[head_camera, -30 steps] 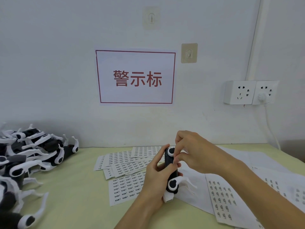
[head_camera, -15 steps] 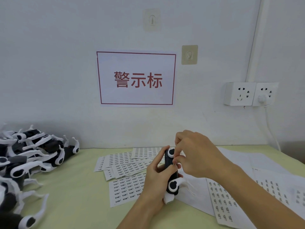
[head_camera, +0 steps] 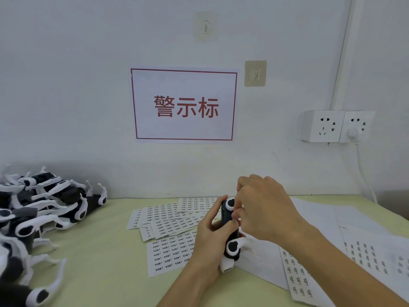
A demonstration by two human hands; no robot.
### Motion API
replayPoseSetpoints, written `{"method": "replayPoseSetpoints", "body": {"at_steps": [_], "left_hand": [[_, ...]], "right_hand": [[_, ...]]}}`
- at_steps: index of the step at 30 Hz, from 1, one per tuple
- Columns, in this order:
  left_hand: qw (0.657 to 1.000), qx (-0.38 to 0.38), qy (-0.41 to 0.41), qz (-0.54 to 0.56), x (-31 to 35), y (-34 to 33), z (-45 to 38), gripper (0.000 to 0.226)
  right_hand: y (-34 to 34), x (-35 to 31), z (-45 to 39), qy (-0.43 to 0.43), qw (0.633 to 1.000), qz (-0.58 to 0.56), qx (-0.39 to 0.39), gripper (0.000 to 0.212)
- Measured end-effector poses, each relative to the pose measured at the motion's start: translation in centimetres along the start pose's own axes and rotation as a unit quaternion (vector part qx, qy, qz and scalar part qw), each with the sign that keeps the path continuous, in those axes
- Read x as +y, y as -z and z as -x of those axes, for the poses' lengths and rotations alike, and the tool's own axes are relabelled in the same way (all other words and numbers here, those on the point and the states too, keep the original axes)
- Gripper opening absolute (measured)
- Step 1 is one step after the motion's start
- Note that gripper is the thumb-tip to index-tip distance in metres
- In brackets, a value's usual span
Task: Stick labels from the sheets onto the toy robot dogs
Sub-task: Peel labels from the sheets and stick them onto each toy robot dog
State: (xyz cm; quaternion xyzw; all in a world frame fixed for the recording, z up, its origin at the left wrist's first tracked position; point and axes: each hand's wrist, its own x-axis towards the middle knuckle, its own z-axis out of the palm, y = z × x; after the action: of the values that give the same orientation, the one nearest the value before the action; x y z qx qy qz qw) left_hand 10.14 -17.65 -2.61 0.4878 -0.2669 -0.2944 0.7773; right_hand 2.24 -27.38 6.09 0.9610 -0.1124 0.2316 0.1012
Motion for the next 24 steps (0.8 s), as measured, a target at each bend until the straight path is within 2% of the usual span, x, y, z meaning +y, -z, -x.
{"method": "replayPoseSetpoints", "body": {"at_steps": [13,16,20,24], "left_hand": [[1.0,0.009,0.005,0.029,0.2,-0.1,0.0,0.058],[0.998,0.008,0.006,0.065,0.2,-0.1,-0.1,0.056],[0.994,0.015,0.013,0.111,0.3,-0.2,-0.2,0.045],[0.995,0.053,0.005,0.081,0.3,-0.4,-0.3,0.031]], "right_hand": [[0.1,0.0,0.0,0.003,0.999,0.04,0.008,0.012],[0.2,0.7,0.0,0.006,1.0,-0.018,-0.006,0.016],[0.1,1.7,-0.2,-0.023,0.988,-0.154,-0.022,0.011],[-0.4,2.1,-0.3,-0.022,0.979,-0.2,-0.023,0.01]]}}
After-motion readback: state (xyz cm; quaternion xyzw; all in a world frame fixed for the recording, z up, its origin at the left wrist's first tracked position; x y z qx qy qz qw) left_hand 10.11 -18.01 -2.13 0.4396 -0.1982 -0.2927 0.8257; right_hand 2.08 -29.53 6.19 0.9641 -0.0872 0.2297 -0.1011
